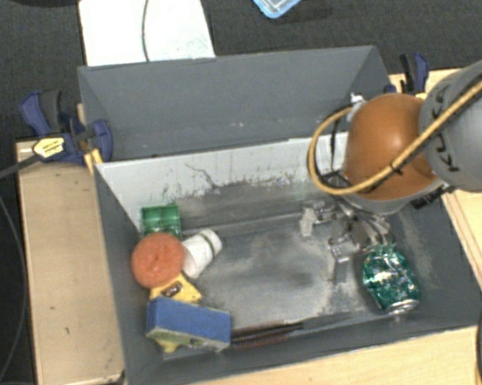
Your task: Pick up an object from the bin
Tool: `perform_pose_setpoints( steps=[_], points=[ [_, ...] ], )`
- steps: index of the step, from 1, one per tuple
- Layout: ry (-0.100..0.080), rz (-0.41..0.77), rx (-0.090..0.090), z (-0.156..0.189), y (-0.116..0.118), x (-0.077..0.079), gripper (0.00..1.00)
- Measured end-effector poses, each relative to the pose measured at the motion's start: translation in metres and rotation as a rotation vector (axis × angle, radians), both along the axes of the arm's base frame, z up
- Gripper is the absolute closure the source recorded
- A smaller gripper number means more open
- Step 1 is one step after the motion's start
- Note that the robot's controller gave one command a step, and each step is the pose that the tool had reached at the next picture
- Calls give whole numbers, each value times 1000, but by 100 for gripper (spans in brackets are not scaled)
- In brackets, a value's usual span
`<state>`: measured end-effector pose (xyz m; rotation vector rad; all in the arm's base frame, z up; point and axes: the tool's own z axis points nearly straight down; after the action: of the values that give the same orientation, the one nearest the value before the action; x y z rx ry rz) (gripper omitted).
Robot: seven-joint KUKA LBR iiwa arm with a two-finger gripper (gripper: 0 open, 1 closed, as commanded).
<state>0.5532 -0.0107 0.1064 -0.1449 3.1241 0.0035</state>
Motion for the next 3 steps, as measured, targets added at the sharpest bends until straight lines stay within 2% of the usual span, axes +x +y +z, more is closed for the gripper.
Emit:
perform_pose_setpoints(
  steps=[1, 2, 3],
  points=[
    [-2, -31, 2, 40, -67, 7, 0],
    [-6, 51, 0, -8, -120, 8, 0],
    [-32, -232, 1, -24, -92, -21, 100]
  ],
)
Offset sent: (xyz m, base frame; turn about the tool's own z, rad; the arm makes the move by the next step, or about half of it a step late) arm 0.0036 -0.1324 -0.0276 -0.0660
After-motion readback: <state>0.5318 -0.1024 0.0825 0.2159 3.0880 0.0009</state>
